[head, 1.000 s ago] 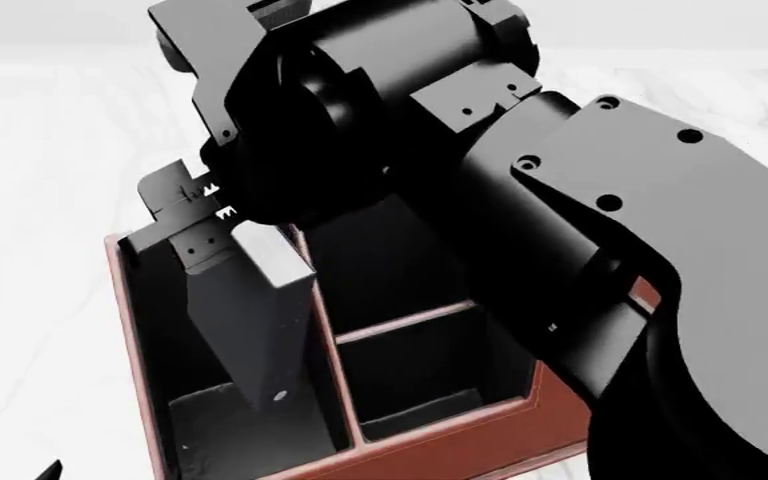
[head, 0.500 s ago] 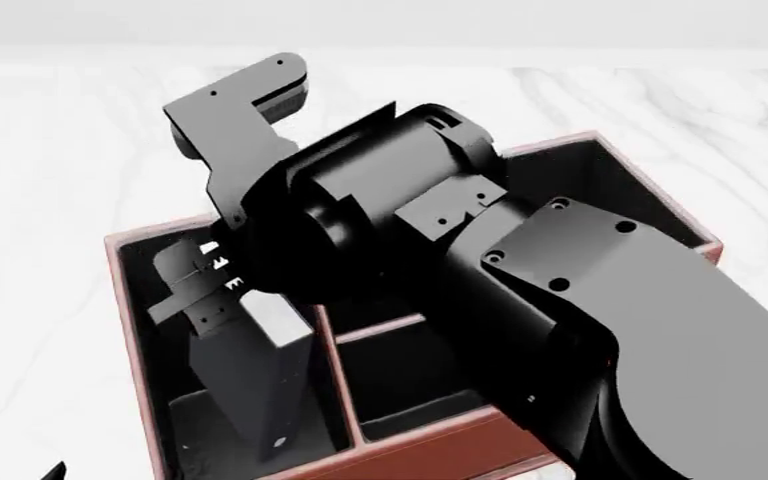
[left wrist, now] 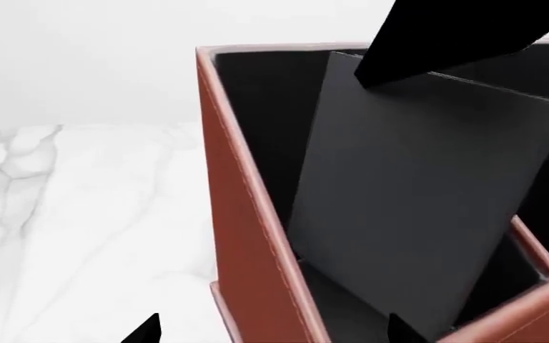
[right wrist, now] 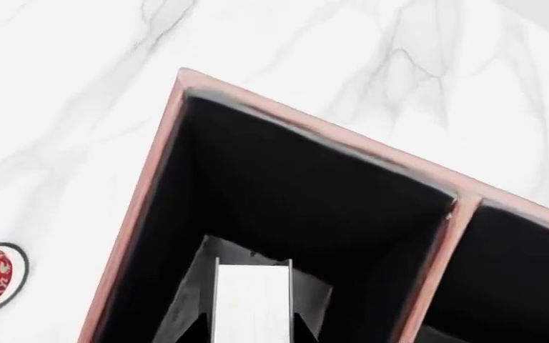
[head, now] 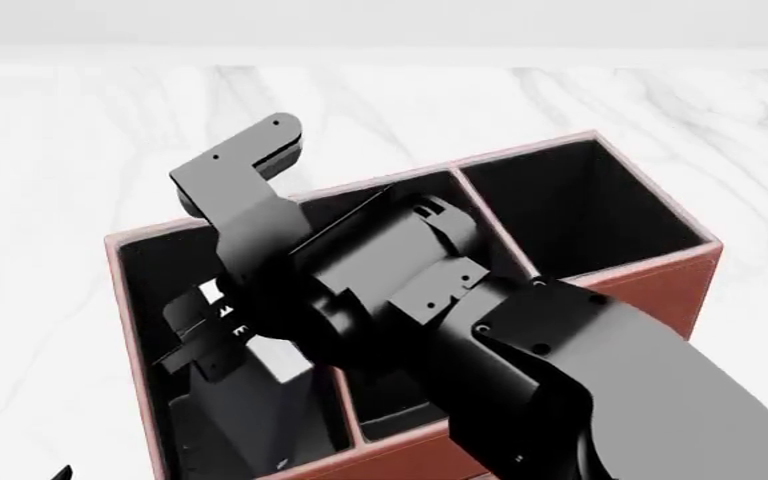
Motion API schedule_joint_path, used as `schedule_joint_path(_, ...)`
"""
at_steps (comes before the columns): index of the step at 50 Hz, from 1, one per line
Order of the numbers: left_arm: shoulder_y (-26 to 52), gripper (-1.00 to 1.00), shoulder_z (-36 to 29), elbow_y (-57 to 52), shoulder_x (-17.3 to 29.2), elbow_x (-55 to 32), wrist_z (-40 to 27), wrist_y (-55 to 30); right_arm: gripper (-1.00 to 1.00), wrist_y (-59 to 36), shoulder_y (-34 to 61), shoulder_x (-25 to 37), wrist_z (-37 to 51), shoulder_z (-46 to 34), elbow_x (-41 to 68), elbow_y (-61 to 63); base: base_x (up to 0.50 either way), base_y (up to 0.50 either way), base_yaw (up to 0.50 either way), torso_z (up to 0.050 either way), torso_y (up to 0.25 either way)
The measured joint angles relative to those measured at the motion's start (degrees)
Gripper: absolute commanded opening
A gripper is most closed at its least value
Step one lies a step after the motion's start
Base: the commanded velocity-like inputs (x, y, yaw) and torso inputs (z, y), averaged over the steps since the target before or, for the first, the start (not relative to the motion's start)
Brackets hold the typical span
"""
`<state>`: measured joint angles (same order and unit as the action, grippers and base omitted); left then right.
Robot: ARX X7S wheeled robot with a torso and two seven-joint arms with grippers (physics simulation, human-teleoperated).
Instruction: Pick up the book and place it in the left compartment of the caddy.
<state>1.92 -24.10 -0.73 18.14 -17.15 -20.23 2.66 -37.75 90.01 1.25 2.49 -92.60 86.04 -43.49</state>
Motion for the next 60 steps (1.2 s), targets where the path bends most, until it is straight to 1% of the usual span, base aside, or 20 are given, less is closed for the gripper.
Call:
schedule_joint_path(12,0.0,1.00,-0.2,-0.2,0.2,-0.2,-0.1,0.0,-1.00,0.8,-4.1,0.0,-0.5,0.6,-7.4,0.8,0.00,0.00,0.00,0.001,0.002)
schedule_joint_path(22,-0.1,1.00,-0.4,-0.4,0.3,-0.3,-0.2,0.0,-1.00,1.4,-6.1,0.0,-1.0,1.7,-10.8,0.2,0.00,0.00,0.00,0.000,0.000)
schedule_joint_path(23,-0.1,1.00,-0.4,-0.4,0.3,-0.3,-0.2,0.0,1.00,1.5,-6.2,-0.1,-0.9,1.8,-10.6,0.0,0.00,0.00,0.00,0.000,0.000)
schedule_joint_path(48,-0.1,1.00,-0.8,-0.6,0.7,-0.5,-0.5,0.2,1.00,2.7,-5.7,0.0,0.8,2.1,-8.5,-3.2,0.00,0.00,0.00,0.000,0.000)
schedule_joint_path(58,-0.1,1.00,-0.8,-1.0,0.9,-0.9,-0.6,0.1,1.00,0.9,-0.9,0.0,0.9,2.3,-4.4,-4.8,0.00,0.00,0.00,0.000,0.001)
schedule_joint_path(60,-0.1,1.00,-0.7,-1.1,0.9,-1.0,-0.7,0.1,1.00,0.9,0.1,0.8,1.3,3.0,-3.4,-4.1,0.00,0.00,0.00,0.000,0.000)
